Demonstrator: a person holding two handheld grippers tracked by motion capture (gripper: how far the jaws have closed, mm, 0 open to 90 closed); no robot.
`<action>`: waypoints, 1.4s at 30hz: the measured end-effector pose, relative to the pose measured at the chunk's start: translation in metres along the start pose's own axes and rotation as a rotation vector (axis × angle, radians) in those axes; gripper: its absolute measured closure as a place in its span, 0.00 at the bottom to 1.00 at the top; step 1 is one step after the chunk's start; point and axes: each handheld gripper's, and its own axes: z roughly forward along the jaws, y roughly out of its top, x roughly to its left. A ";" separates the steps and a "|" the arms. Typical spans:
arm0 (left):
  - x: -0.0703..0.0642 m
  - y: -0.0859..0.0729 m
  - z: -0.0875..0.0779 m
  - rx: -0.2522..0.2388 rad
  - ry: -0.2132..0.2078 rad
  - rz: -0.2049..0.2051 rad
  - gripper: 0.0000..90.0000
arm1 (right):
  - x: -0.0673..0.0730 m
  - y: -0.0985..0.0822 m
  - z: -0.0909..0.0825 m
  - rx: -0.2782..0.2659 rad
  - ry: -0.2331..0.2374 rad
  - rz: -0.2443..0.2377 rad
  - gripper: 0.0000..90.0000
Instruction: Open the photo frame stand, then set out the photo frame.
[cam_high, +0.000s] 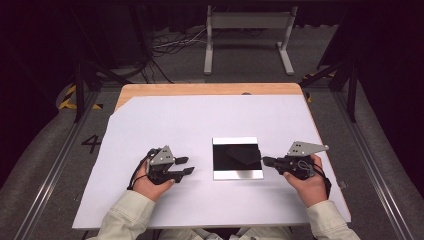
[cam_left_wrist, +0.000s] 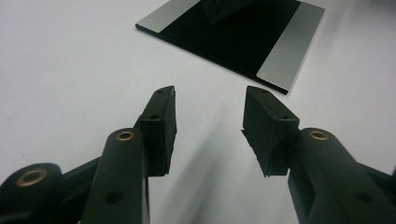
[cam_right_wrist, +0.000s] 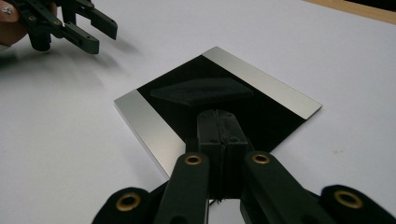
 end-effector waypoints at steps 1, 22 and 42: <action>0.000 0.000 0.000 0.001 0.000 -0.001 0.61 | -0.001 0.000 -0.001 0.002 -0.009 0.007 1.00; 0.000 -0.001 0.001 0.011 -0.002 -0.004 0.62 | -0.016 0.011 -0.017 -0.035 -0.068 0.231 0.83; 0.001 -0.001 0.002 0.014 0.001 -0.003 0.62 | -0.026 0.027 -0.010 0.013 -0.044 0.425 0.69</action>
